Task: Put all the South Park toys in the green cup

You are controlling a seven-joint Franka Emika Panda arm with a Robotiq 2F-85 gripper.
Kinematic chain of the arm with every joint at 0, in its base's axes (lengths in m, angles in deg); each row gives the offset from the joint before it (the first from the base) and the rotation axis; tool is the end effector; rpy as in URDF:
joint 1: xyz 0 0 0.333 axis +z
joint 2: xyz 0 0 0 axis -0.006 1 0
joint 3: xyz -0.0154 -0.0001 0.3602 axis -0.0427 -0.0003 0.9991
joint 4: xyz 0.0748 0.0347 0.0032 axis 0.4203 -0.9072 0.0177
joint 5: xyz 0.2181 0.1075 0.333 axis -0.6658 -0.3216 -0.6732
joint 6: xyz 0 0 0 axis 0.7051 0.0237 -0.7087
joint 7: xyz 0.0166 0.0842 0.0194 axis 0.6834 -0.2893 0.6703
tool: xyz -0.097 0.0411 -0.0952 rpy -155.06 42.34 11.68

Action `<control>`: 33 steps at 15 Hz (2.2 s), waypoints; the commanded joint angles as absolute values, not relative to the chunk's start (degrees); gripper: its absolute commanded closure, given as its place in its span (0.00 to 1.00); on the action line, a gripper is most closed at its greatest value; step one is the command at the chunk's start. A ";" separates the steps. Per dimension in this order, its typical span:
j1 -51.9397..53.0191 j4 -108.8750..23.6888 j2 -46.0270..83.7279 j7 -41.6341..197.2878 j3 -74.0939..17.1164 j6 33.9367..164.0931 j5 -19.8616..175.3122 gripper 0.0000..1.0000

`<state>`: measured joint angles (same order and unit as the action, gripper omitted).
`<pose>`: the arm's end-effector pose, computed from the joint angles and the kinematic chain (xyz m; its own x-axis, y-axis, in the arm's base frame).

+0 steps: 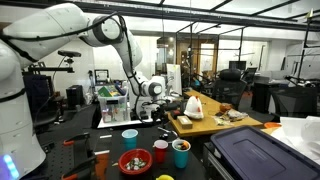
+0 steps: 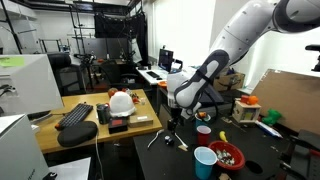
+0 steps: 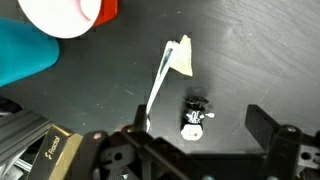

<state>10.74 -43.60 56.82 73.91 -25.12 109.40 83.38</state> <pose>0.6950 0.1279 0.0316 0.9861 0.1607 -0.0427 0.1642 -0.9818 0.0950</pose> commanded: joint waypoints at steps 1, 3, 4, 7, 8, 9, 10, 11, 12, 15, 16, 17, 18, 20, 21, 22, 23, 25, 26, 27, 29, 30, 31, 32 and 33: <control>12.76 -39.65 60.41 71.93 -25.69 109.30 82.63 0.00; 13.18 -37.97 61.89 71.56 -25.62 109.05 82.38 0.00; 13.24 -37.07 62.59 71.43 -25.54 108.92 82.13 0.00; 13.19 -34.01 64.57 70.75 -25.28 108.08 80.90 0.00; 13.09 -32.83 65.22 70.76 -25.13 107.74 80.41 0.00; 13.02 -31.76 65.80 70.76 -25.03 107.51 79.94 0.00; 12.88 -30.41 66.42 70.82 -24.88 107.06 79.36 0.00; 12.88 -29.26 67.03 70.78 -24.88 106.93 78.90 0.00; 12.87 -27.96 67.71 70.80 -24.88 106.70 78.53 0.00; 13.15 -23.79 70.32 70.73 -25.45 106.25 78.44 0.00; 13.25 -22.23 71.34 70.67 -25.72 106.04 78.60 0.00; 13.32 -20.43 72.53 70.65 -25.98 105.65 78.76 0.00; 13.34 -18.62 73.72 70.62 -26.29 105.28 78.91 0.00; 14.15 -15.37 76.56 69.69 -27.16 105.23 79.30 0.00; 14.51 -13.77 77.98 69.21 -27.63 105.21 79.47 0.00; 14.64 -12.02 79.44 68.96 -27.91 105.10 79.53 0.00; 14.80 -10.41 80.78 68.66 -28.12 104.87 79.50 0.00; 15.43 -7.50 83.17 67.55 -28.70 104.72 79.49 0.00; 15.71 -6.14 84.27 66.91 -29.07 104.72 79.57 0.00; 15.94 -5.01 85.16 66.58 -29.56 104.89 79.80 0.00; 16.68 -2.85 86.75 65.44 -30.97 105.41 80.36 0.00; 16.97 -1.71 87.47 64.92 -31.61 105.55 80.57 0.00; 17.33 -0.87 88.00 64.14 -32.39 105.79 80.88 0.00; 17.84 -0.98 87.92 63.55 -33.36 106.41 80.85 0.00; 17.95 -3.15 86.37 62.65 -33.46 107.23 81.69 0.00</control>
